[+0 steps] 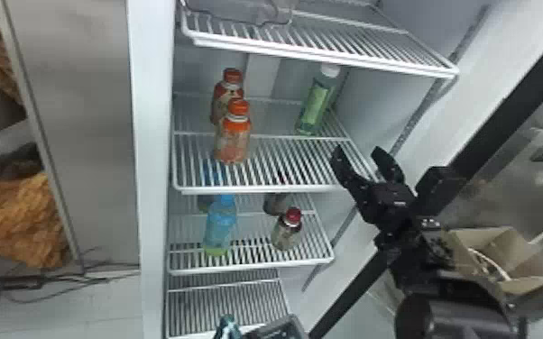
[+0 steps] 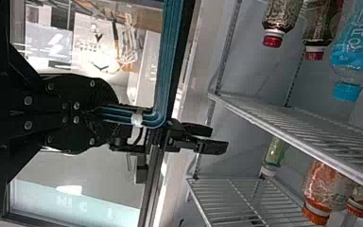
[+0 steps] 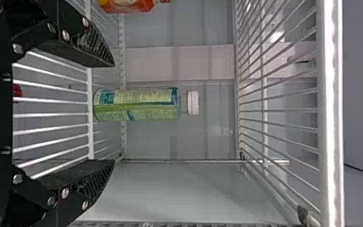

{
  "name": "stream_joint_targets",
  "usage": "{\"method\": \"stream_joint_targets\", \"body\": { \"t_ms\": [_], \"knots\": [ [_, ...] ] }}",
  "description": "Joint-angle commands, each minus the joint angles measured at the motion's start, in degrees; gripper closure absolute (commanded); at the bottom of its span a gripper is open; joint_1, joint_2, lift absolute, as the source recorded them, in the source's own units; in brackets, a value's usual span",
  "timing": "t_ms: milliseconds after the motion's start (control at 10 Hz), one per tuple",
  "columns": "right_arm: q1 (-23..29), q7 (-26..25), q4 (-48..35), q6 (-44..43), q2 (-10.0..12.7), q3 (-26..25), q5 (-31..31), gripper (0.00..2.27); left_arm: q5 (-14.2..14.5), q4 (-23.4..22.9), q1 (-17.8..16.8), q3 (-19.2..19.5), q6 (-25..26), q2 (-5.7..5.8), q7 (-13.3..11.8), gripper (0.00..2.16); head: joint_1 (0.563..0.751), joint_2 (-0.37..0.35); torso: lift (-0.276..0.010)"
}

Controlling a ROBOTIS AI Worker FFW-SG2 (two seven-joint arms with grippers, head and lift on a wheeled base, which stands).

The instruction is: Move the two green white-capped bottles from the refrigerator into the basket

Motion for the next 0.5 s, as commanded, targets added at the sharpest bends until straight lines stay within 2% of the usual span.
{"method": "stream_joint_targets", "body": {
  "t_ms": [0, 400],
  "knots": [
    [-2.2, -0.1, 2.5, -1.3, -0.3, 0.6, 0.3, 0.22, 0.0, 0.0, 0.0, 0.0, 0.1, 0.0, 0.0, 1.22, 0.695, -0.35, -0.004],
    [-8.0, 0.0, 10.8, -3.9, -1.0, 1.6, -1.2, 0.13, 0.0, 0.0, -0.3, -0.2, 0.1, 0.0, 0.1, 1.22, 0.695, -0.35, -0.004]
  ]
}}
